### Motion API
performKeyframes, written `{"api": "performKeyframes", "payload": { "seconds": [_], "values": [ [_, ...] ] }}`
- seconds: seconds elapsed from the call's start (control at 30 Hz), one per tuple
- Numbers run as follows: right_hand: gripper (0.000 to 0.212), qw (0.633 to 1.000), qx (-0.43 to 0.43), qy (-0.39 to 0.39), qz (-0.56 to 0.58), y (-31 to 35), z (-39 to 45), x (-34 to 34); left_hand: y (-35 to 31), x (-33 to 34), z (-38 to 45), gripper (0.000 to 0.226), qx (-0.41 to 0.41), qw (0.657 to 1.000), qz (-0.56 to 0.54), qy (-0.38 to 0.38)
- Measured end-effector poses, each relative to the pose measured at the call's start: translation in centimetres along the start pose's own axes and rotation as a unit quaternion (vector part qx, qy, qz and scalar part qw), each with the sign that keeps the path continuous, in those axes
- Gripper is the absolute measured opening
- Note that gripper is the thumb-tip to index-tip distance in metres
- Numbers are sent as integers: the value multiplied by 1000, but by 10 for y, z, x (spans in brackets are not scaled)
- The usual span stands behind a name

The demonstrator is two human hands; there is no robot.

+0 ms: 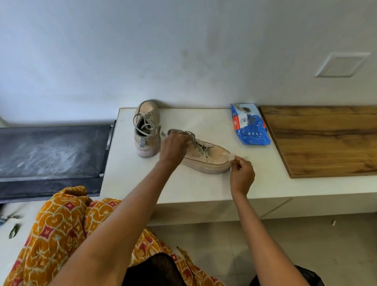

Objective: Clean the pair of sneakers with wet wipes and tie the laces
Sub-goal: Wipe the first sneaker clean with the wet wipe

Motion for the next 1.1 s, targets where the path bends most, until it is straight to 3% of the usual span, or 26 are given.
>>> {"api": "performKeyframes", "payload": {
  "seconds": [0.13, 0.33, 0.43, 0.5, 0.6, 0.73, 0.93, 1.1],
  "values": [
    [22, 997, 66, -20, 24, 8, 7, 11, -9, 1, -18, 19, -37, 998, -23, -52],
    [14, 999, 2, -6, -47, 28, -46, 44, -13, 4, -33, 21, -77, 991, -62, -91],
    [13, 999, -5, -2, -40, 32, -54, 49, -14, 2, -37, 25, -41, 994, -36, -93],
    [14, 999, -19, -5, -47, 28, -42, 41, -11, 0, -41, 31, 40, 994, 13, -99],
    [14, 998, 31, -51, -27, 17, -13, 23, 9, -4, -49, 32, 132, 985, 59, -99],
    [17, 995, 78, -53, -32, 10, 10, 22, 26, -12, -54, 13, 127, 988, 64, -67],
    [15, 999, 37, -11, -18, 39, -41, 59, 3, -21, -68, 28, 112, 990, 39, -72],
    [13, 995, 60, 28, 81, 38, -62, 71, 2, -27, -73, 35, 114, 990, 47, -65]
  ]
}}
Point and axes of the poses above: each hand's wrist, its own z-axis towards the middle knuckle, its own x-axis out of the palm, y = z × x, the point moved 3 cm from there along z, towards the middle knuckle, and after that the axes turned 4 degrees about z, right-handed, at the moved point
